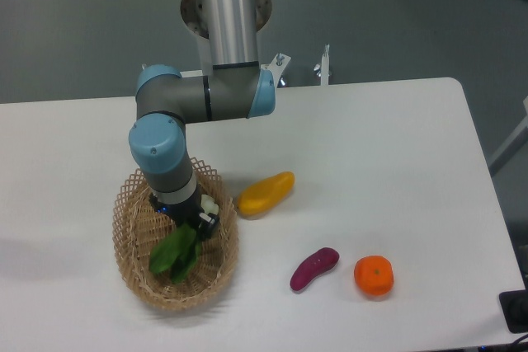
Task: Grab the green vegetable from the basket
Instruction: 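Close the gripper on the green bok choy leaves in the basket, then lift the bok choy out of the basket and carry it up and away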
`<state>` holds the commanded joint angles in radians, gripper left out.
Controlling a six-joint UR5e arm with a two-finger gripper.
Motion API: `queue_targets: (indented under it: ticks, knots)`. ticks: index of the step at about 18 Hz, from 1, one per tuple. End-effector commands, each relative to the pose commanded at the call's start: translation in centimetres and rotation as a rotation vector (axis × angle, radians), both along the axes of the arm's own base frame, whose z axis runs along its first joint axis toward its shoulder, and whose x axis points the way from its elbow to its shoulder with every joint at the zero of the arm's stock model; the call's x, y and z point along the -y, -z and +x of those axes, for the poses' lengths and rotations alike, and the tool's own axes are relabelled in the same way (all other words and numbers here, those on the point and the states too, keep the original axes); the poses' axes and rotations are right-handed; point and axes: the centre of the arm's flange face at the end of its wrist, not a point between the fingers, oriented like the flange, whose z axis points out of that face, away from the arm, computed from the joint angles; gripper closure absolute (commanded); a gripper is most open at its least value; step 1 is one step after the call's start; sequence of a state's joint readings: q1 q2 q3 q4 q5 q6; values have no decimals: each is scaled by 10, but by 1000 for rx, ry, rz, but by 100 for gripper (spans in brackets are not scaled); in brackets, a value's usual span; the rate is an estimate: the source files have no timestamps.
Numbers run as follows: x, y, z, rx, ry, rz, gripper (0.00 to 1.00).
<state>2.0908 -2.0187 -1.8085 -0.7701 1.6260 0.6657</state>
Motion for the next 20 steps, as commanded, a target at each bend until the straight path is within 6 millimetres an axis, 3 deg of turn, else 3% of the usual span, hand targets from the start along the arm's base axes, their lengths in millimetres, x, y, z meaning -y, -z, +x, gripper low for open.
queue_targets:
  ticks: [5,14,20]
  knots:
    - [-1,-9,-1,-7,0,15,55]
    - [8,-92,-21,-58,9,135,54]
    - [42,-143,-77,-51,32,168,54]
